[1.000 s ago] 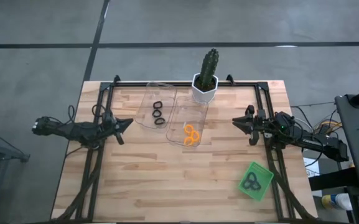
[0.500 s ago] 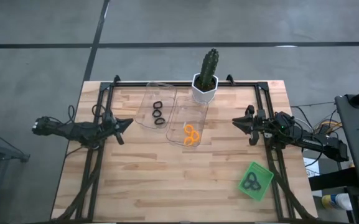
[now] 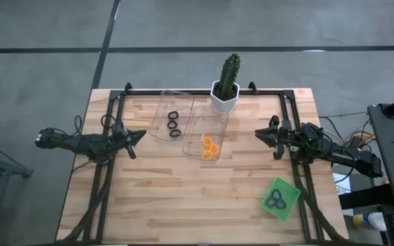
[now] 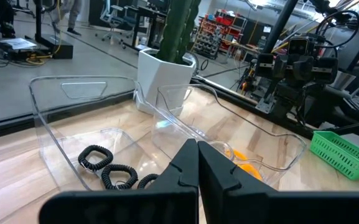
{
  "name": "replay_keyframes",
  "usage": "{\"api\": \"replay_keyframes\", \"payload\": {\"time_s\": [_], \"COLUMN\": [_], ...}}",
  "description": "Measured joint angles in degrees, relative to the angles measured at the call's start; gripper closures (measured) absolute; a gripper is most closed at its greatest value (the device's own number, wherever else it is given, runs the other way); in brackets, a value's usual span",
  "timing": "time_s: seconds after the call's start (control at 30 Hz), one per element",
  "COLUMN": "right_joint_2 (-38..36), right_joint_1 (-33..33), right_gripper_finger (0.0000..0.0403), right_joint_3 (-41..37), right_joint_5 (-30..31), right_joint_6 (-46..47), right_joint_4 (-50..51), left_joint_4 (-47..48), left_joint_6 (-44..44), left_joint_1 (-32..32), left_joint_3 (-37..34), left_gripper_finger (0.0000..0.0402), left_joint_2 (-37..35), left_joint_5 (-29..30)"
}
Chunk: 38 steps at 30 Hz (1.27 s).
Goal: Sort items
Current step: Return to Home Position
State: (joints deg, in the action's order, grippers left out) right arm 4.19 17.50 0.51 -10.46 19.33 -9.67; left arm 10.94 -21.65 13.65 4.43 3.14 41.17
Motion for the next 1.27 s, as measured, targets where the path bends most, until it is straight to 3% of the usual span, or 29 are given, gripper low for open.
{"api": "replay_keyframes", "payload": {"time_s": [0.57,1.27], "right_joint_2": [0.0,-0.04], "right_joint_1": [0.0,0.02], "right_gripper_finger": [0.0335,0.0327], "right_joint_3": [0.0,0.0], "right_joint_5": [0.0,0.0], "right_joint_6": [0.0,-0.01], "right_joint_4": [0.0,-0.02], "left_joint_4": [0.0,0.0], "left_joint_6": [0.02,0.02], "left_joint_1": [0.0,-0.01], "left_joint_3": [0.0,0.0], "left_gripper_finger": [0.0402,0.0402], "left_joint_2": [0.0,0.02], "left_joint_5": [-0.01,-0.02]}}
